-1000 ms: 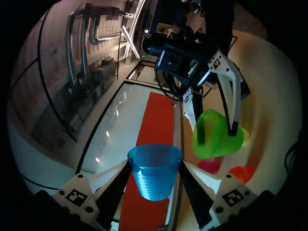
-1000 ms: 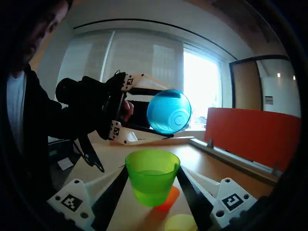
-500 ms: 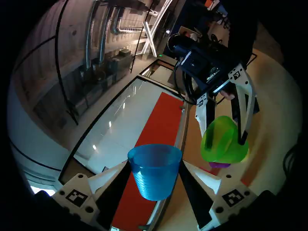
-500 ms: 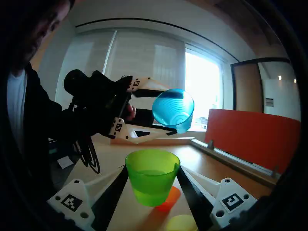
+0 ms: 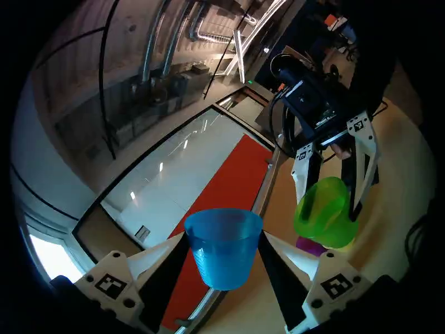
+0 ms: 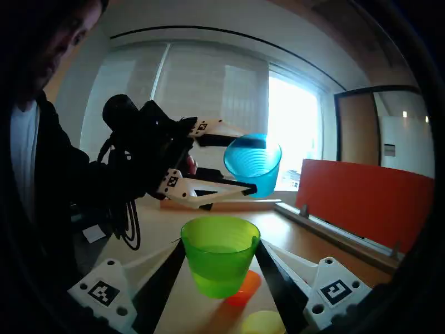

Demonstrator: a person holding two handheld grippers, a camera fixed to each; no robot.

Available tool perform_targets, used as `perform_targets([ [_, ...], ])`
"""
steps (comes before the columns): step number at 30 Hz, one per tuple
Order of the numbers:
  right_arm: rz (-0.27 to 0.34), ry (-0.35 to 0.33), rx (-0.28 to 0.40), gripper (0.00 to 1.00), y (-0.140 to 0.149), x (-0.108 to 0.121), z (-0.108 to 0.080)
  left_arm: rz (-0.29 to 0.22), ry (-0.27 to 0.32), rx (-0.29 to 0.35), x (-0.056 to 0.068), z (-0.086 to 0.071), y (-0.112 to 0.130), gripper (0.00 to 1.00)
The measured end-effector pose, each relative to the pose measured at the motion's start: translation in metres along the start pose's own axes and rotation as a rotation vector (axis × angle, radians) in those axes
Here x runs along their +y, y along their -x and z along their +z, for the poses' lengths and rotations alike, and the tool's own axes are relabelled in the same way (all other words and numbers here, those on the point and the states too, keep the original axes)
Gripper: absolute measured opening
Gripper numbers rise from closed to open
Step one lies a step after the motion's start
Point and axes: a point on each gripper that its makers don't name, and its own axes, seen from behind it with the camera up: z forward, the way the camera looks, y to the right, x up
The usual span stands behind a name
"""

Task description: Pour water

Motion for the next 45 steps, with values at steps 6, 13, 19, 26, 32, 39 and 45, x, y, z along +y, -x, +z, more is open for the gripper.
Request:
perform_targets([
  [6, -0.007, 0.003, -0.003, 0.9, -0.002, -0.001, -0.001, -0.082, -0.007, -0.001, -0.003, -0.003, 0.001, 0.85],
  [13, -0.013, 0.006, 0.001, 0.9, -0.004, -0.002, -0.004, -0.184, -0.017, -0.024, -0.008, 0.0, 0.007, 0.84],
  [19, -0.017, 0.008, 0.004, 0.9, -0.007, -0.003, -0.005, -0.329, -0.041, -0.044, -0.014, 0.0, 0.015, 0.84],
  [26, -0.02, 0.012, 0.008, 0.9, -0.009, -0.003, -0.006, -0.495, -0.053, -0.038, -0.02, -0.006, 0.017, 0.85],
  [32, -0.025, 0.015, 0.009, 0.9, -0.012, -0.004, -0.006, -0.644, -0.05, -0.054, -0.019, -0.009, 0.023, 0.84],
  [39, -0.03, 0.017, 0.012, 0.9, -0.015, -0.005, -0.007, -0.766, -0.058, -0.074, -0.02, -0.01, 0.031, 0.84],
  [45, -0.03, 0.023, 0.014, 0.9, -0.016, -0.004, -0.006, -0.853, -0.048, -0.079, -0.014, -0.011, 0.034, 0.84],
])
